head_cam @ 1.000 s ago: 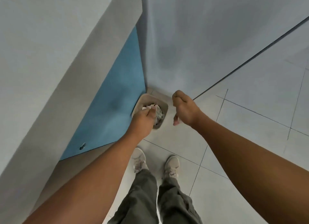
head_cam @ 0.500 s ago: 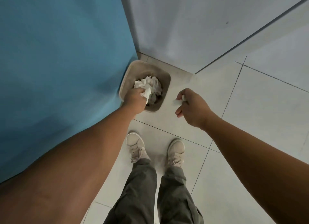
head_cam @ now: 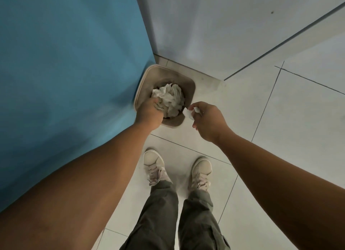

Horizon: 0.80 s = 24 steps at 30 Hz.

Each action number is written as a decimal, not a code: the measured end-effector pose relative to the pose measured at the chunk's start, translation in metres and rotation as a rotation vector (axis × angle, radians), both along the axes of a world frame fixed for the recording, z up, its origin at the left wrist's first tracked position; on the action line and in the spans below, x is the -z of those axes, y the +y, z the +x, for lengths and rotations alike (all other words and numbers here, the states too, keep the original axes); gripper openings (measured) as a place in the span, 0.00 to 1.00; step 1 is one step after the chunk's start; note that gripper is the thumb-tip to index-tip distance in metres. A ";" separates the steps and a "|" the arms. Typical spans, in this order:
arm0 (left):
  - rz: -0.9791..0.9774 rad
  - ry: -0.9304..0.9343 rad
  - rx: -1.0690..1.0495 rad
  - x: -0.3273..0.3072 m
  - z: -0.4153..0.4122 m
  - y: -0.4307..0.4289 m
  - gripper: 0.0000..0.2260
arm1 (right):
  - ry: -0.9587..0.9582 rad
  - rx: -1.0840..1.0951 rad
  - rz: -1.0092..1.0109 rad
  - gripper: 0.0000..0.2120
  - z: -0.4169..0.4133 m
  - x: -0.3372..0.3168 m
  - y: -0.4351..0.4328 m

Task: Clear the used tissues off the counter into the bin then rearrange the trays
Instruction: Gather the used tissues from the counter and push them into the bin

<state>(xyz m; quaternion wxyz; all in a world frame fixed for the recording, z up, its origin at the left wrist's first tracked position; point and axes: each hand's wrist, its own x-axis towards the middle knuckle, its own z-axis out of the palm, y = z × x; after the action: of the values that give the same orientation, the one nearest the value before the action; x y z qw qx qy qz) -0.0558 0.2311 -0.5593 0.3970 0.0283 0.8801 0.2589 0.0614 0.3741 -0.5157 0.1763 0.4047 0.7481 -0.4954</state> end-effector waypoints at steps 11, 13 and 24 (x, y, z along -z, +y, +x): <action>0.007 0.120 -0.210 -0.006 -0.007 -0.030 0.18 | -0.079 -0.090 -0.001 0.24 -0.064 0.052 -0.021; 0.010 0.126 -0.210 -0.007 -0.002 -0.032 0.17 | -0.109 -0.109 -0.031 0.32 -0.065 0.063 -0.022; 0.001 0.278 0.074 -0.091 0.020 -0.015 0.20 | -0.085 -0.292 0.112 0.22 -0.035 -0.033 -0.005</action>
<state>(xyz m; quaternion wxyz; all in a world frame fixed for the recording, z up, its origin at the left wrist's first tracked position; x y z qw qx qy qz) -0.0362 0.2161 -0.4679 0.2806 0.0965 0.9248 0.2382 0.0262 0.3694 -0.4825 0.2551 0.3216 0.8173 -0.4044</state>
